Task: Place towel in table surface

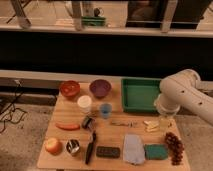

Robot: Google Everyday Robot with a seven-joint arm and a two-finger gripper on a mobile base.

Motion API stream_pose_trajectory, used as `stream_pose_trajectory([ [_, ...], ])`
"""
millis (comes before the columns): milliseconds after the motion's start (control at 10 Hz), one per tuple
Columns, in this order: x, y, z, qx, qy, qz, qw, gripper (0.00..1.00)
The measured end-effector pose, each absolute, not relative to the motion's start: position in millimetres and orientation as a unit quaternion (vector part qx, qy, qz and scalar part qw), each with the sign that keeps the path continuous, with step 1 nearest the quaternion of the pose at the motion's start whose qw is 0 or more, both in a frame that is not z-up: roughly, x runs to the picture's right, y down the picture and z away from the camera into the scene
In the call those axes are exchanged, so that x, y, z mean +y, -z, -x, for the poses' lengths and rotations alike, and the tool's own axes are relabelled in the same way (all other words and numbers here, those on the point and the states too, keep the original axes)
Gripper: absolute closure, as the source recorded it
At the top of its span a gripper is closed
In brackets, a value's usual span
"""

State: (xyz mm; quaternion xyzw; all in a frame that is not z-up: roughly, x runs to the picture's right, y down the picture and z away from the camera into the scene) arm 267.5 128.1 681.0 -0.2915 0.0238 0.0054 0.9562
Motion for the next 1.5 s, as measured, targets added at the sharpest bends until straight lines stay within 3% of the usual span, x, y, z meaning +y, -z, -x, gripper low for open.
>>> stream_pose_trajectory([
  [800,130,-681,-267,0.023,-0.004,0.292,0.956,0.20],
  [1500,168,-673,-194,0.014,0.076,0.295,0.952,0.20],
])
